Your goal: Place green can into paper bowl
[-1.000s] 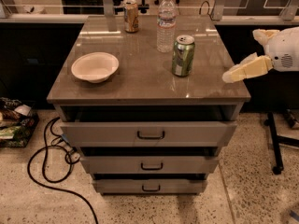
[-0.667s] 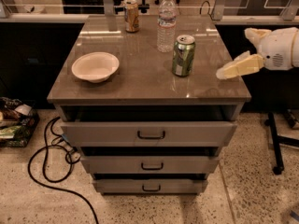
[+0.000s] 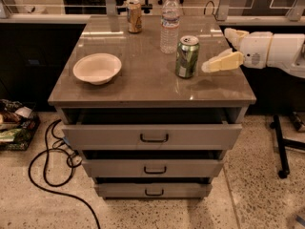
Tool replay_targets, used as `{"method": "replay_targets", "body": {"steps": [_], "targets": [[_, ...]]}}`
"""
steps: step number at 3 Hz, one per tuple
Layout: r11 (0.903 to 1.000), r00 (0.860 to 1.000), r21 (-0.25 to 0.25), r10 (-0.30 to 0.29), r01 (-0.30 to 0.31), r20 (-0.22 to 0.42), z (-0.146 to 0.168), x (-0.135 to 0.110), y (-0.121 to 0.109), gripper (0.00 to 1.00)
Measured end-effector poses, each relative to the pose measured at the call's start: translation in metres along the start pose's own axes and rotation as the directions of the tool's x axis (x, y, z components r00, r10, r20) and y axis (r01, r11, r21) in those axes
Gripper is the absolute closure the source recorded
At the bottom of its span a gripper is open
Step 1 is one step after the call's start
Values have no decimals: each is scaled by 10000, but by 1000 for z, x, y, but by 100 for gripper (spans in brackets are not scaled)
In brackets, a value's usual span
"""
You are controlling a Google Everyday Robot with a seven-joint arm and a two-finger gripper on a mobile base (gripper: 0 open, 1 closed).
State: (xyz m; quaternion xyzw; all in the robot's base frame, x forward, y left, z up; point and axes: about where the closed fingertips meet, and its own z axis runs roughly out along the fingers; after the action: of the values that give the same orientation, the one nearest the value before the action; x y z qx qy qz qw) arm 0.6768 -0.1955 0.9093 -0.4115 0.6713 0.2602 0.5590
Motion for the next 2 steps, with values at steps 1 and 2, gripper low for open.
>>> {"method": "replay_targets", "body": {"steps": [1, 2], "targets": [[9992, 9980, -273, 297, -283, 560, 21, 3, -8, 0], [9974, 9943, -468, 593, -553, 886, 34, 8, -12, 0]]}}
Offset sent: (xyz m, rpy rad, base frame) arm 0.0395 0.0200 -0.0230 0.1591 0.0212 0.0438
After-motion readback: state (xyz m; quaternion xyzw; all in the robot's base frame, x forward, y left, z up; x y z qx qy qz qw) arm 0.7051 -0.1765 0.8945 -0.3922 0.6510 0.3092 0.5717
